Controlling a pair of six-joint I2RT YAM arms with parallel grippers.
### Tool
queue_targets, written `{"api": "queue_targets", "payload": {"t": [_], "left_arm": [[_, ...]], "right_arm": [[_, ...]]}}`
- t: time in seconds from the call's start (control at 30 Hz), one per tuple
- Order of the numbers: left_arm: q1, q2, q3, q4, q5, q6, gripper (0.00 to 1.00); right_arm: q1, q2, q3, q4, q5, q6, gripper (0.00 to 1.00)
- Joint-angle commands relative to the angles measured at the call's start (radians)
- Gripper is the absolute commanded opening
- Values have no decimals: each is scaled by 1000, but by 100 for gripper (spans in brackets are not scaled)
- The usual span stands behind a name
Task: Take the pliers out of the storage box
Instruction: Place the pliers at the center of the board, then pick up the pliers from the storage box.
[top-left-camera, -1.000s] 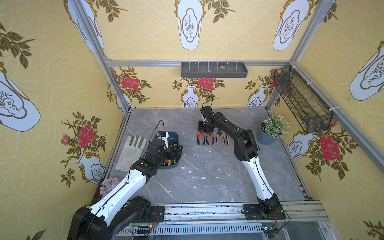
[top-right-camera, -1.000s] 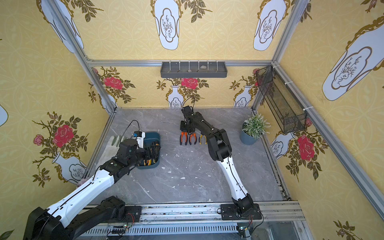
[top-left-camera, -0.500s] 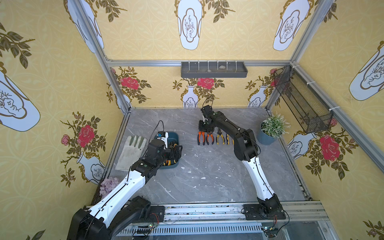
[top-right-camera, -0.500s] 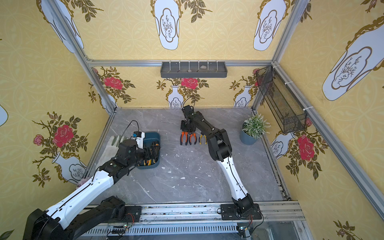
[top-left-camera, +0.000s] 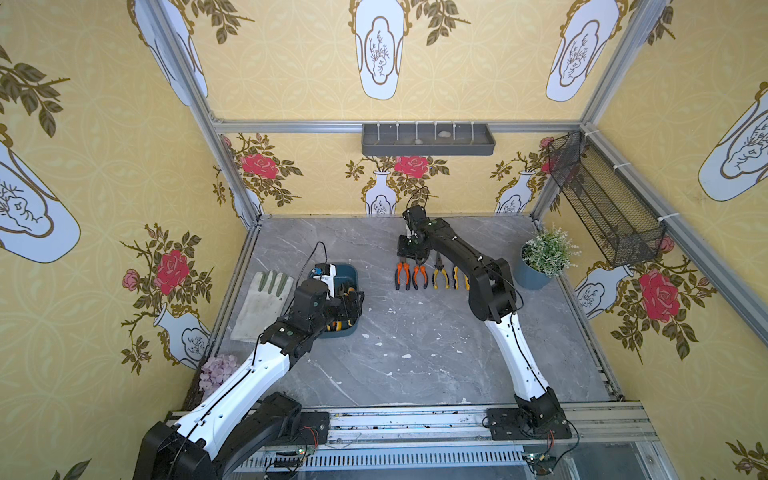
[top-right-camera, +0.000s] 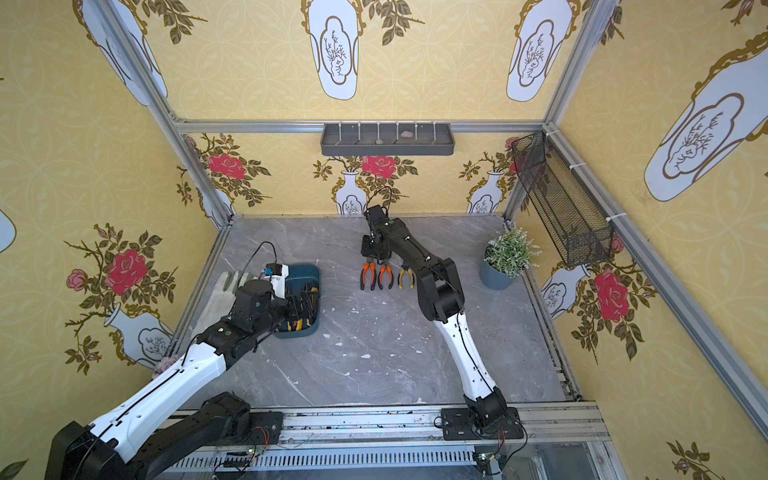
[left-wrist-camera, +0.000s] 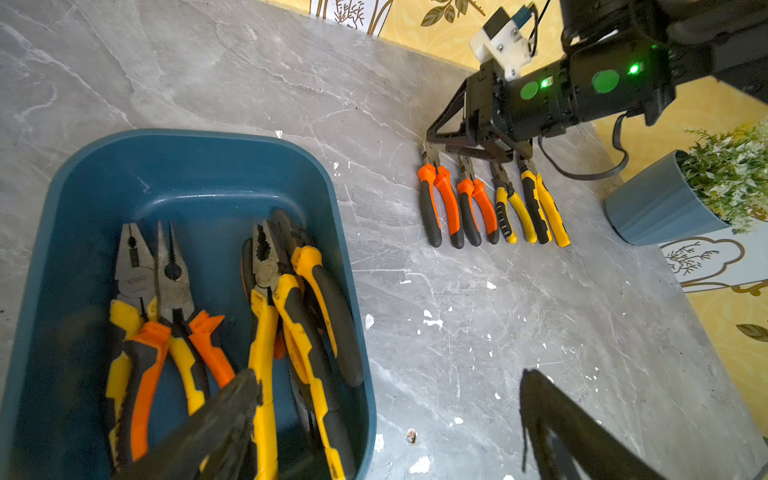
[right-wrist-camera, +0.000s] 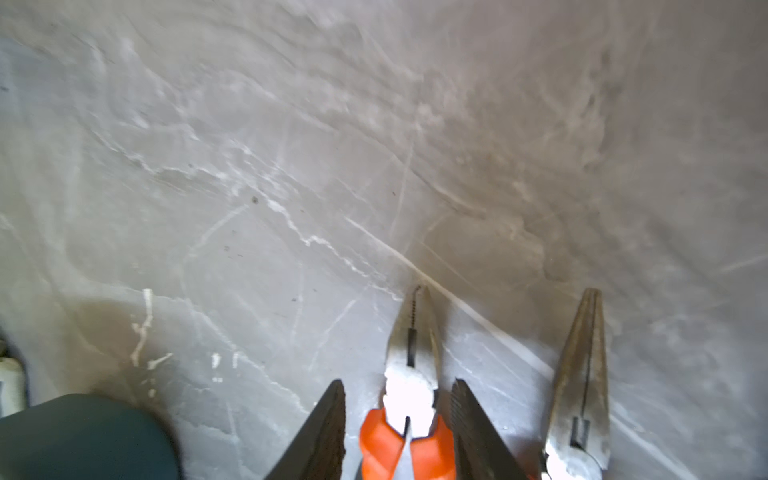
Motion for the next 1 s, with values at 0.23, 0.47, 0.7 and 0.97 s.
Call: {"api": "queue_targets", "payload": {"t": [0.23, 0.47, 0.7, 0.97], "left_arm": [[73, 192, 153, -233, -46, -51, 96], [124, 336, 181, -216, 40, -75, 63], [130, 336, 122, -147, 39, -164, 51], [142, 330, 47, -122, 31, -182, 44]], "right_arm": [[86, -656, -564, 171, 106, -70, 46], [255, -1060, -1247, 395, 176, 37, 46], [357, -1175, -1517, 473, 270, 185, 46], [363, -1208, -1583, 508, 301, 223, 46]]}}
